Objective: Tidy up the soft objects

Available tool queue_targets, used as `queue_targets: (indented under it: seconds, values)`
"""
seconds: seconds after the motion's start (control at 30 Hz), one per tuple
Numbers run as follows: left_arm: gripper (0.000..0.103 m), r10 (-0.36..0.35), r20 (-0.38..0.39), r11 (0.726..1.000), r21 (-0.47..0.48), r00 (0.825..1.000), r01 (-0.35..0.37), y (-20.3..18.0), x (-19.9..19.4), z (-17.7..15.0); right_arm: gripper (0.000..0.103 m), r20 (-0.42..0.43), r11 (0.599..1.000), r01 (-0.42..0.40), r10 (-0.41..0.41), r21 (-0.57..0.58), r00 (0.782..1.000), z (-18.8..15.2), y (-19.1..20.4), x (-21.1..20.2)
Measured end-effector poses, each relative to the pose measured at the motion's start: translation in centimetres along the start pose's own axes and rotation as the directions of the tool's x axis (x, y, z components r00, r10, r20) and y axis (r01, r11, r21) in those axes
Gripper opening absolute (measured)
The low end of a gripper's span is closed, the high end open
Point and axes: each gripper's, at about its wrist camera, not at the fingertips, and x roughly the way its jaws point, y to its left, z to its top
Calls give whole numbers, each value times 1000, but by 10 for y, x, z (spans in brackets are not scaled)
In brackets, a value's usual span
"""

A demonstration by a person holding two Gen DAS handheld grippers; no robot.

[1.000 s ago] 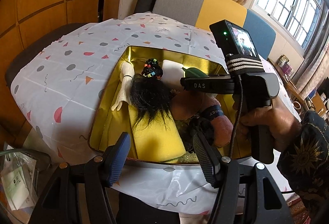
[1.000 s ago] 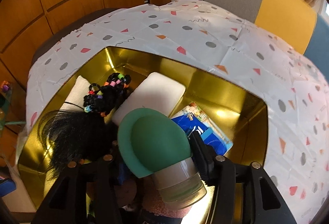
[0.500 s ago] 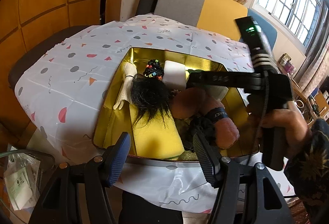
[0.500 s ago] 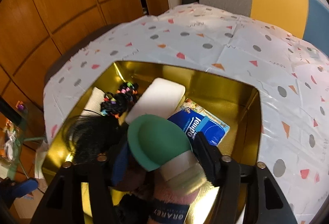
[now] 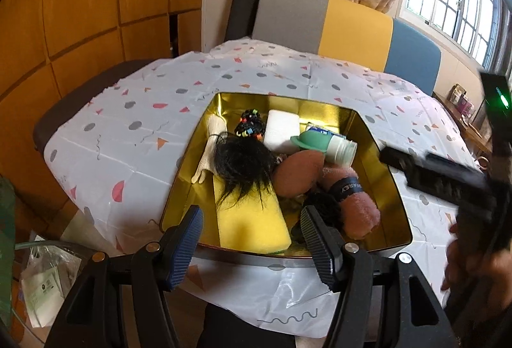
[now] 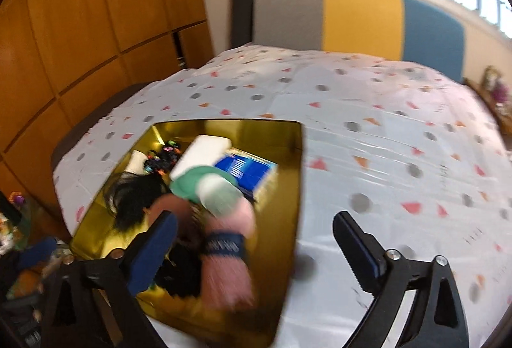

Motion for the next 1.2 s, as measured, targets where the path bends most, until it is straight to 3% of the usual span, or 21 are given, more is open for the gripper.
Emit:
queue_targets:
  seconds: [0.13,0.33,0.43,0.63,0.97,1.2]
  values:
    - [64,20,69,999,24,997,-22,-11,-17,3,103,40,996,83,-84,41,996,-23,0,-31]
    - [66,49,151,999,3,987,-50,-20,-39,3,103,48,989,137,-140,60,989,-47,10,-49]
    - [66,113,150,994,-10,982,-113,-19,-39,1,103,72,986,149,-154,72,985,-47,9,-57]
    - [66,128,151,991,-57,980,-120,-5,-40,3,103,123,988,108,-122,114,985,-40,9,-75]
    - [65,113,172,993,-55,979,-105,-3,-45,2,103,115,996,80,-84,38,990,-45,27,-71]
    - [66,126,165,992,-52,978,-119,-3,-44,0,103,111,995,84,-88,45,990,-47,25,-69]
